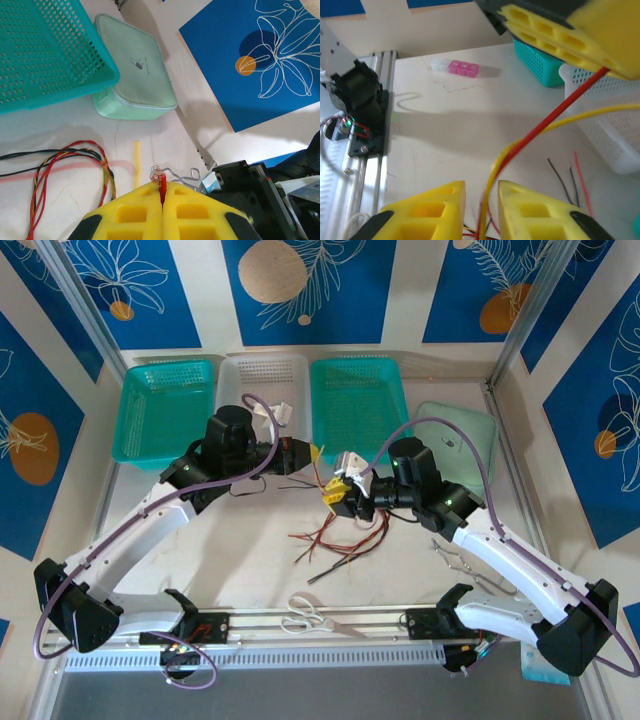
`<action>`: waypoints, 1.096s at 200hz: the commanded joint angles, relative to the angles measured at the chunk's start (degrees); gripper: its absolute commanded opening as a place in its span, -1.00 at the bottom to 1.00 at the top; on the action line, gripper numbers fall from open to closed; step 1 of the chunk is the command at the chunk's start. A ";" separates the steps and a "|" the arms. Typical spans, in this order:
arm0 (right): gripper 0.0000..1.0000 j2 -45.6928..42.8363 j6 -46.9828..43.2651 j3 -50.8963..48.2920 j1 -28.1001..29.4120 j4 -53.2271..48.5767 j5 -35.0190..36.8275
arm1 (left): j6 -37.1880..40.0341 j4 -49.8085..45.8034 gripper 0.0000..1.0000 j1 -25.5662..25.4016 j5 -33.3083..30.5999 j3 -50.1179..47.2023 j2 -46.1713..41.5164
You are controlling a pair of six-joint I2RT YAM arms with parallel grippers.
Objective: Untangle the cables
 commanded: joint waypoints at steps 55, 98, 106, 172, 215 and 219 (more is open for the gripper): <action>0.28 -2.23 24.63 -1.07 -10.16 11.30 -5.29 | 0.20 1.44 -1.00 -0.50 -0.70 0.18 -1.75; 0.18 1.45 37.31 2.62 -11.65 8.21 -1.10 | 0.37 0.12 -1.00 -0.49 -1.22 0.89 -1.12; 0.18 1.08 35.09 2.07 -11.12 8.86 -1.79 | 0.30 -0.67 -1.00 -0.48 -2.02 1.28 -0.82; 0.13 -2.45 36.20 -2.73 -13.52 18.14 -5.93 | 4.47 0.57 -1.00 -0.55 4.77 2.56 0.08; -0.04 3.84 47.29 3.53 -14.83 10.97 -8.19 | 14.67 -0.02 -1.00 -0.54 12.60 3.85 1.45; -0.04 4.05 48.12 3.32 -14.92 11.56 -8.39 | 16.03 -0.49 -1.00 -0.52 13.37 4.25 1.75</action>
